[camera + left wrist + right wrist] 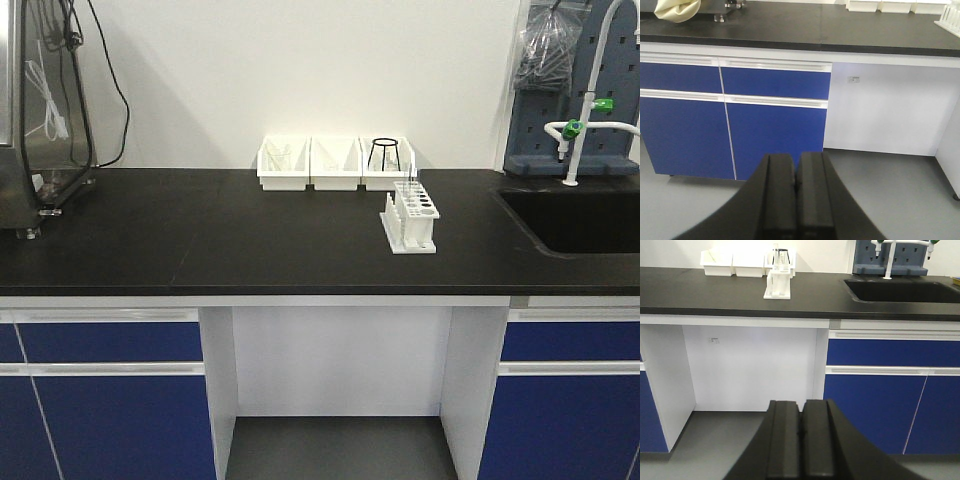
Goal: Flip and reinsert test tube from rack
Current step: 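Drive the base up to the white test tube rack on the bench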
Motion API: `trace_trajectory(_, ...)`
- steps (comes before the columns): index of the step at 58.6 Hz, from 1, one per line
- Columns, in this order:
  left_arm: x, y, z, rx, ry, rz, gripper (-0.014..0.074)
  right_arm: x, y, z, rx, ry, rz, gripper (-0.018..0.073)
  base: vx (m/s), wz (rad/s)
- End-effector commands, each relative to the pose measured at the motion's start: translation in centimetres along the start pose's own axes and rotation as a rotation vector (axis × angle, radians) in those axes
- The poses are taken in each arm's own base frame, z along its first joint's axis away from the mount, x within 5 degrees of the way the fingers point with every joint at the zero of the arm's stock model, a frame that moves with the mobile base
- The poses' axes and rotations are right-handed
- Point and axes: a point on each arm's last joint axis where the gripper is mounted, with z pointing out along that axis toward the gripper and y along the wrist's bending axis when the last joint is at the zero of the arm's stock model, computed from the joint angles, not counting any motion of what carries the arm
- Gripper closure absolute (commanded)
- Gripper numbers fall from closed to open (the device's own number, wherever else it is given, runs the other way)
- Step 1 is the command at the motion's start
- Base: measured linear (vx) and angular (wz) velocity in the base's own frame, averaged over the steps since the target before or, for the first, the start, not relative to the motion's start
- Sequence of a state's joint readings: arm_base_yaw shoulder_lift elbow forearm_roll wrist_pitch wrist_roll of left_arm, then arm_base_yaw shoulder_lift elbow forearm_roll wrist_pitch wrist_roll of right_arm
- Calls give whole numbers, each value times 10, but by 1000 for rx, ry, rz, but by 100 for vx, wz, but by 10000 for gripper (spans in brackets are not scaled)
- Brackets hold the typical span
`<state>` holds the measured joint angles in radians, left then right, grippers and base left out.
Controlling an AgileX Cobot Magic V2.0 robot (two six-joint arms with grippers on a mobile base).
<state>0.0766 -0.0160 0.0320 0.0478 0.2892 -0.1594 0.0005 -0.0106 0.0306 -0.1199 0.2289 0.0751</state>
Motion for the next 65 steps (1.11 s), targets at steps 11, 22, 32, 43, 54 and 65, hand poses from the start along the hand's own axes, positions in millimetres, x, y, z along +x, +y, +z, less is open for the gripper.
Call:
trace_trajectory(11,-8,-2,-1,23,-95,-3,603,-7,0,-1,-3,-88,-13,568,12,-2)
trace_trajectory(22,-8,-2,-1,23,-95,-3,603,-7,0,-1,-3,-88,-13,568,16,6)
trace_trajectory(32,-8,-2,-1,23,-95,-3,603,-7,0,-1,-3,-88,-13,568,16,-1)
trace_trajectory(43,-8,-2,-1,23,-95,-3,603,-7,0,-1,-3,-88,-13,568,20,-11)
trace_trajectory(54,-8,-2,-1,23,-95,-3,603,-7,0,-1,-3,-88,-13,568,26,-3)
trace_trajectory(65,-8,-2,-1,23,-95,-3,603,-7,0,-1,-3,-88,-13,568,33,8)
